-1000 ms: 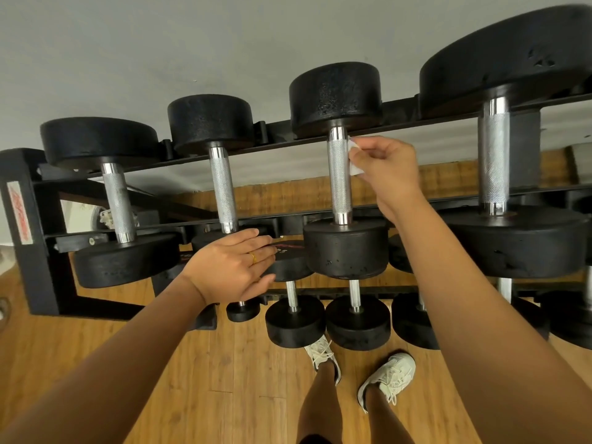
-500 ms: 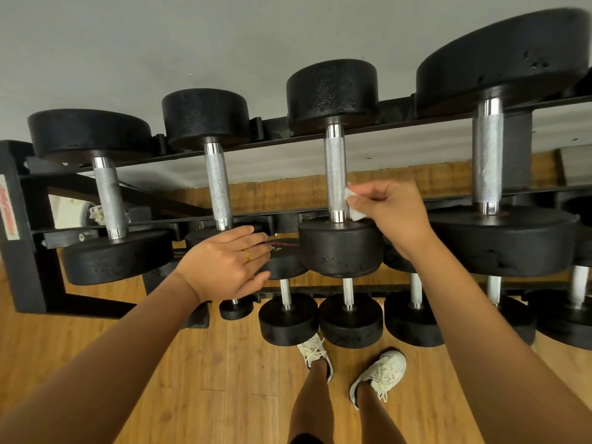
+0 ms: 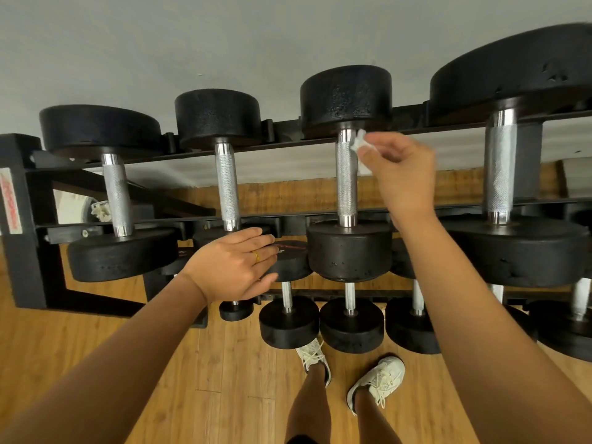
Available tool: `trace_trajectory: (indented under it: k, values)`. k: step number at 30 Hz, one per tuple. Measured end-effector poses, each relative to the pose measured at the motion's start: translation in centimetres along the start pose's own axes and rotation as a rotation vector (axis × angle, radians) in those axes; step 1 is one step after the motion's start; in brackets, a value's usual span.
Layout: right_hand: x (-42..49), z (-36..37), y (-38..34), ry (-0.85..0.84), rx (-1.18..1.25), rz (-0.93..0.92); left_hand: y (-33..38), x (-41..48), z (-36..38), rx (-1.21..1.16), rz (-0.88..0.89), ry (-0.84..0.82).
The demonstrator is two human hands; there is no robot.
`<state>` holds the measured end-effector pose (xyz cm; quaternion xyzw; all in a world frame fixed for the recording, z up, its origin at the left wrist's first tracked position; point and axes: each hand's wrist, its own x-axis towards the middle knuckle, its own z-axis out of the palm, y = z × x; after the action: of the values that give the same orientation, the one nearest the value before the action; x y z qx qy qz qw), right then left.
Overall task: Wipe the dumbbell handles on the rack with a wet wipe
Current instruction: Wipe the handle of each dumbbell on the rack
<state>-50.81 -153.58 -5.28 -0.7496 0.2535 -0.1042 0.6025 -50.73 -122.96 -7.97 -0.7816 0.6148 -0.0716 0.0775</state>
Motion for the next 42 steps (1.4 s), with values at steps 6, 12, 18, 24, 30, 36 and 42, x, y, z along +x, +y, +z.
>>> trace_trajectory:
  k: [6, 12, 18, 24, 30, 36, 42]
  values:
    - [-0.2, 2.3, 0.1, 0.113, -0.114, -0.097, 0.0, 0.1, -0.1, 0.005, 0.007, 0.024]
    - [-1.0, 1.5, 0.6, 0.053, -0.244, -0.129, 0.0, 0.1, -0.1, 0.001, 0.015, 0.016]
    - [-0.5, 2.1, -0.5, 0.063, -0.269, -0.127, 0.0, -0.1, 0.1, -0.008, 0.009, 0.013]
    - [-2.6, 0.6, 1.0, -0.047, -0.344, -0.108, 0.0, 0.0, 0.0, -0.004, 0.011, 0.021]
    - [-2.8, 0.3, 1.2, -0.091, -0.353, -0.09, 0.0, -0.1, 0.1, 0.0, 0.018, 0.04]
    - [-3.4, -1.1, 1.2, -0.249, -0.396, -0.037, 0.0, -0.1, 0.2, -0.011, 0.02, 0.033]
    - [-3.8, -1.5, 1.2, -0.318, -0.418, -0.034, 0.1, -0.1, 0.2, -0.016, 0.01, 0.034]
